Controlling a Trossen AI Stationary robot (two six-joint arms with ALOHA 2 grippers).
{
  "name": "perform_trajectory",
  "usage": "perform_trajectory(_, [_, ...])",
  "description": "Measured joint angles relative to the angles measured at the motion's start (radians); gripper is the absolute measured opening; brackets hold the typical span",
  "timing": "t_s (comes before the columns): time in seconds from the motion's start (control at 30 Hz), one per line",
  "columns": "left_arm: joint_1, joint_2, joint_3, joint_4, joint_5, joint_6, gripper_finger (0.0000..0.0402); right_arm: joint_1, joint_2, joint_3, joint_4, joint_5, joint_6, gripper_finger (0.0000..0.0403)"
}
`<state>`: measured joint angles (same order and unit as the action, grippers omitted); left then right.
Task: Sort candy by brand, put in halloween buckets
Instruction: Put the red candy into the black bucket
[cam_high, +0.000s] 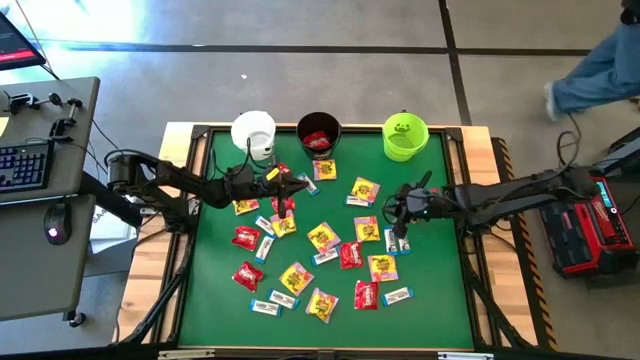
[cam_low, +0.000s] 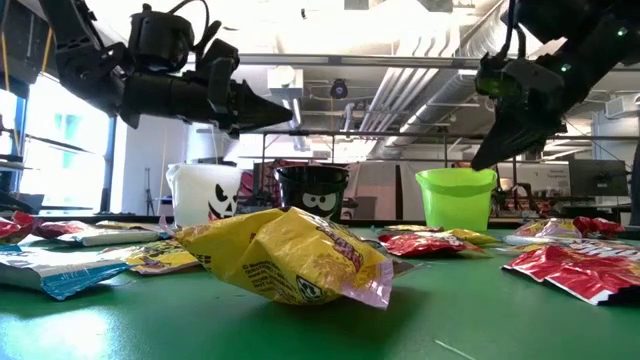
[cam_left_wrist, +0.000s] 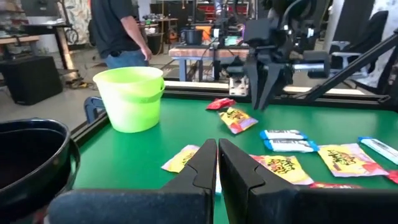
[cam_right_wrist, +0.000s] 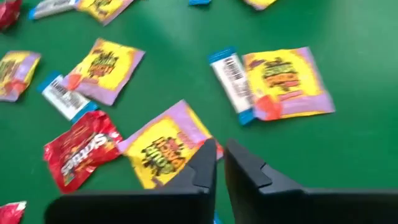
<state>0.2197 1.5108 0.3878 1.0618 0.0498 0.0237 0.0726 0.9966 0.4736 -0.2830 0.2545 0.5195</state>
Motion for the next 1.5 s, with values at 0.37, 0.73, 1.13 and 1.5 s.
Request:
perform_trajectory(0.37, [-0.057,0.0,0.0,-0.001,0.0,0.004,0.0007,0.075,0.247,0.0,0.304,-0.028,-0.014,0.0193])
perform_trajectory(0.73, [-0.066,0.0,0.0,-0.069,0.0,0.005,0.0007,0.144,0.408,0.129,0.396,-0.179,-0.134,0.0211])
perform_trajectory(1.13, [-0.062,0.0,0.0,-0.078,0.085,0.036,0.0007,0.164,0.663,0.479,0.01,-0.327,-0.207,0.0212])
perform_trajectory(1.5, [-0.063,0.0,0.0,-0.08,0.098,0.041,0.0007,0.163,0.781,0.692,-0.338,-0.319,-0.21,0.0287])
